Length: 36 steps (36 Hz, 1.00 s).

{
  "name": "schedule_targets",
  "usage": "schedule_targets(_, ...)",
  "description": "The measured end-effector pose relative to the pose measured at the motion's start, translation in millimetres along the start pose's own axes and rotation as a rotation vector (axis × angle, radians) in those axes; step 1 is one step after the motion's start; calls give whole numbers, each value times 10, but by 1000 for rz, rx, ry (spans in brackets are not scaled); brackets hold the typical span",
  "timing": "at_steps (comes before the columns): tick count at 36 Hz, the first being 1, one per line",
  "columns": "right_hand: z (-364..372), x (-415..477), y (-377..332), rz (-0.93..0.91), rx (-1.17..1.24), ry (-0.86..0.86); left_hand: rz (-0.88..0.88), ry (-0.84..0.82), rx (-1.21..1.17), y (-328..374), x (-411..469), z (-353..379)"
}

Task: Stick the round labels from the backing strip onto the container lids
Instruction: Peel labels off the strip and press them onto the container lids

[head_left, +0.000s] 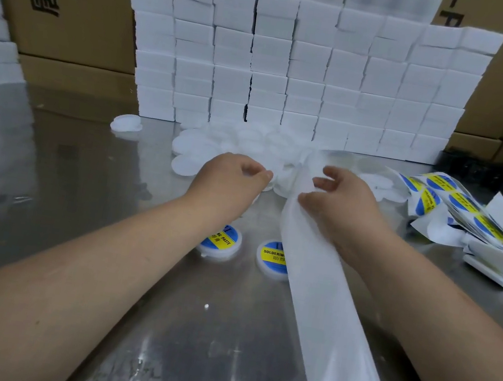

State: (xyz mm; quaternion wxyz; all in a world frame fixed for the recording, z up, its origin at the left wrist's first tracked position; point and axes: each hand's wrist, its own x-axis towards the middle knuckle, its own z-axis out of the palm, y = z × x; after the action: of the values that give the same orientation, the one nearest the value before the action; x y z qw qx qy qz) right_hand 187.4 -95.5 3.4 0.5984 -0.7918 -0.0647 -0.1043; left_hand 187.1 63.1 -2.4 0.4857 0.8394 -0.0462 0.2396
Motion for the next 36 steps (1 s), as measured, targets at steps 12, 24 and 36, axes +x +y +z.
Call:
schedule_targets(12,24,-70,-85,72,21,-145,27,-60,17,32,-52,36)
schedule_targets(24,39,-108,-83,10,-56,-150,48,-107,10,89,-95,45)
schedule_targets(36,20,-80,-98,-18,-51,-88,-42,84,203,-17,20,-41)
